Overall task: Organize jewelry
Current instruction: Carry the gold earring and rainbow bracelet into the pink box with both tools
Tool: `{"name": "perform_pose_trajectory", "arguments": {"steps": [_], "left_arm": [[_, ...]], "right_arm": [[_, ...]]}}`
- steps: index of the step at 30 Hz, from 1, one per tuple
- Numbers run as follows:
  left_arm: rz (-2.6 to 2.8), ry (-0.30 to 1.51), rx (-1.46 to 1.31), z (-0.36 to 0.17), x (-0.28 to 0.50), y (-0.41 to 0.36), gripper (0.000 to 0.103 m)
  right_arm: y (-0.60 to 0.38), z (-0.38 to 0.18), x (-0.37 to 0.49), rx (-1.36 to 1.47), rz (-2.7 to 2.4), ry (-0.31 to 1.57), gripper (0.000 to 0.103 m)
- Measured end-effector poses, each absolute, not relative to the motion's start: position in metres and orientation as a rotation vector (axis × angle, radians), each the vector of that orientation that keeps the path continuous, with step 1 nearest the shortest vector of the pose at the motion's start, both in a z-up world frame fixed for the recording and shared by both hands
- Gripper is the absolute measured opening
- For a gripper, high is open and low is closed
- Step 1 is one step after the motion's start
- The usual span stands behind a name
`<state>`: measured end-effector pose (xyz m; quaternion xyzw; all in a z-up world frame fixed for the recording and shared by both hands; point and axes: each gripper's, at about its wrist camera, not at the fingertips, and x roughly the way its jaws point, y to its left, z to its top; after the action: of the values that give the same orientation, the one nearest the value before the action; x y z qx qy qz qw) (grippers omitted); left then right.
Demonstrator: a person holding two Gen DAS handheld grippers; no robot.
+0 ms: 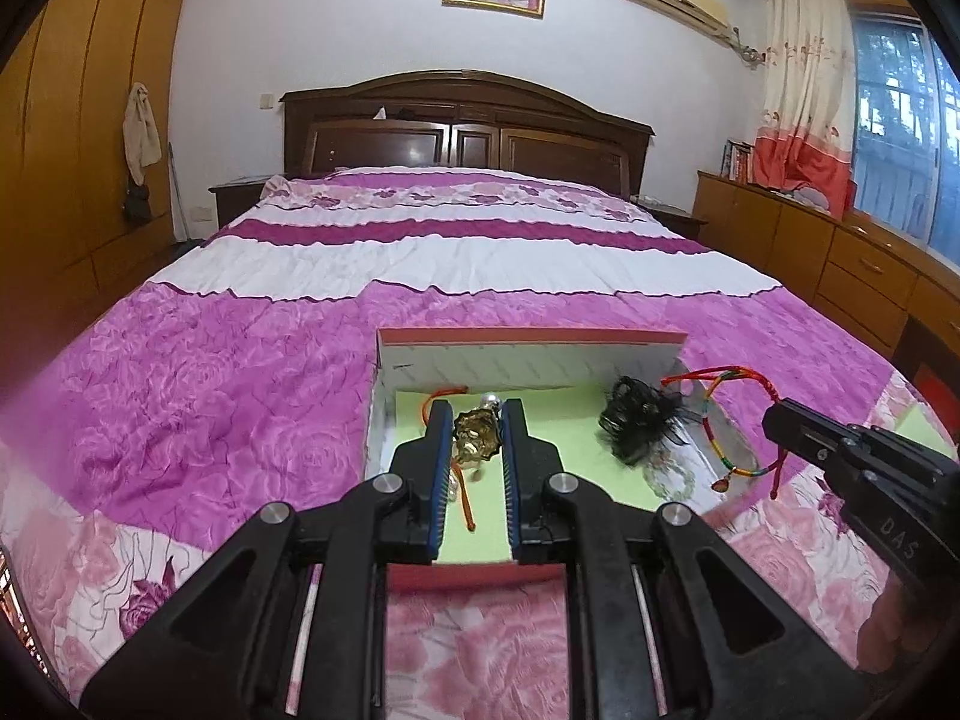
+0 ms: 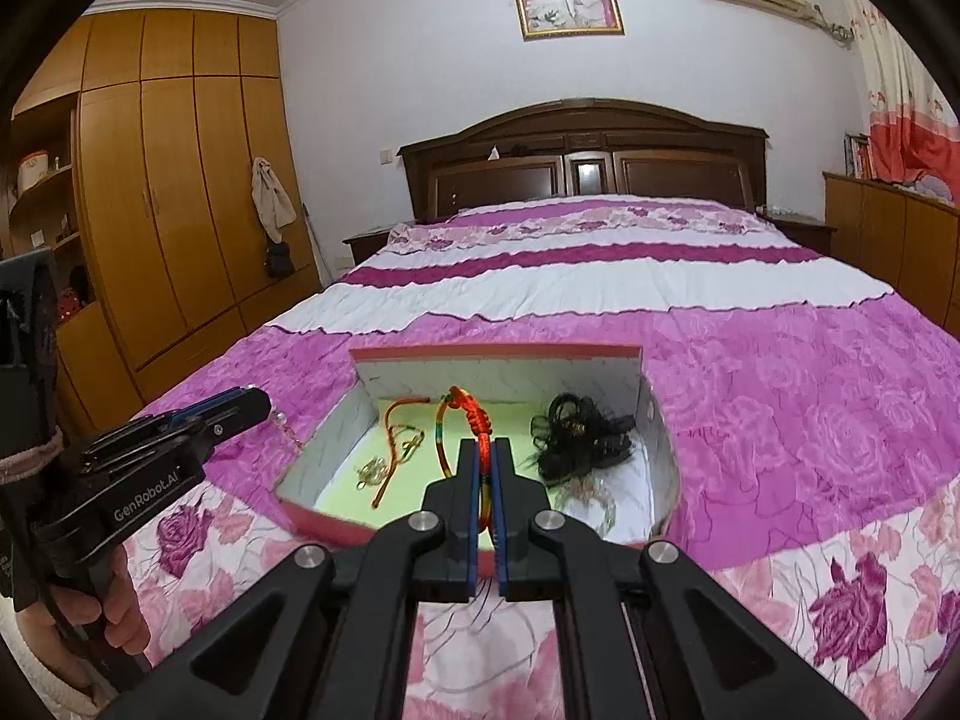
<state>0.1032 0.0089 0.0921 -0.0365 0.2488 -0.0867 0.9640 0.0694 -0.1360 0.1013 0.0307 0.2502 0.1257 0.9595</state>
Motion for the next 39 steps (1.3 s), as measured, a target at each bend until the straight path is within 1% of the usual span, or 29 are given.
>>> {"name": "perform_pose_trajectory", "arguments": {"steps": [9,20,30,39], "left_arm": [[-0.157,0.559,-0.086,0.072,0.129,0.009,0.008],[-0.144,0.671,-0.099,0.038,0.147,0.008,0.008],[-0.125,0.743,-0.117,0.021,0.156,0.013,0.008],[-0.124,0.766,-0.112,0.018,0.16,0.013,0.01]], "right_arm": [[-0.139,0.089,0.098,0.071,0.227,0.533,0.005],[-0.15,0.054,0.125,0.079,0.185,0.625,0.005],[-0.161,0.027,0.138,0.097,0.149,0.708,0.005],[-0.162,0.025,0.141,0.09,0.139,0.716,0.005]]}}
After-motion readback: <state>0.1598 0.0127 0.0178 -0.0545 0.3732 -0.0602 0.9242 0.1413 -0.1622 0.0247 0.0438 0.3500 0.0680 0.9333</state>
